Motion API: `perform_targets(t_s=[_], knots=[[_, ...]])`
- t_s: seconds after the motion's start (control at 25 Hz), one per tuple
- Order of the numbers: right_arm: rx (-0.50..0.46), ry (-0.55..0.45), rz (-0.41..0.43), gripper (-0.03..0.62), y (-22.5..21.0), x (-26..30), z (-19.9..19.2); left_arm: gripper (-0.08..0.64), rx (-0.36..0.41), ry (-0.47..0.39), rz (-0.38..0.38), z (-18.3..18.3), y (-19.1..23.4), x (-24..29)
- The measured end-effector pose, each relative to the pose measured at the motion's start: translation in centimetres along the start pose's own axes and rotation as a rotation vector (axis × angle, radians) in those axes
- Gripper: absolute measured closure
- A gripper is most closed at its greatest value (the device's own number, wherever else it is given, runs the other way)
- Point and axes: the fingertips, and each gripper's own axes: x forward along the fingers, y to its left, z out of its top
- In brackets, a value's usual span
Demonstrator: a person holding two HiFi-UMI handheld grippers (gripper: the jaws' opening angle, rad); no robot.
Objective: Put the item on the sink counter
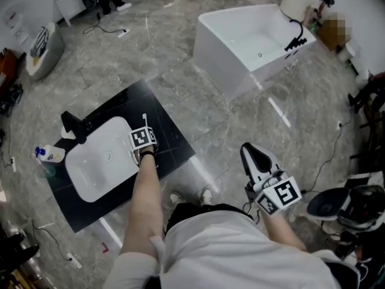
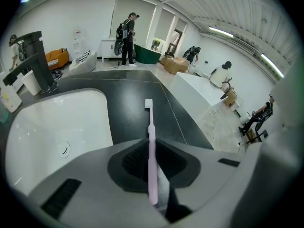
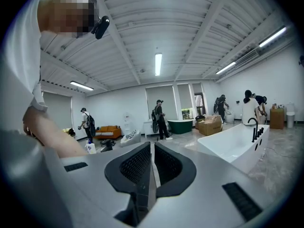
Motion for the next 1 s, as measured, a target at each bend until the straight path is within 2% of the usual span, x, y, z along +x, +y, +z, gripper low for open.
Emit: perform_targets(t_s=[0.32, 0.56, 1.0], knots=[[0.005, -0.006, -0.003, 0.543, -0.2, -0.8, 0.1, 0.503, 0.005, 0.017, -0.015, -0.2, -0.6, -0.2], [0.004, -0.009, 0.002, 0.543, 0.0, -1.2, 0.1, 0.469, 0.010, -0.001, -0.048, 0.1, -1.8, -0.4], [0.008, -0.031, 0.061, 0.543, 0.8, -1.4, 0.4, 0.468, 0.009, -0.056, -0.068, 0.9, -2.5, -2.8]])
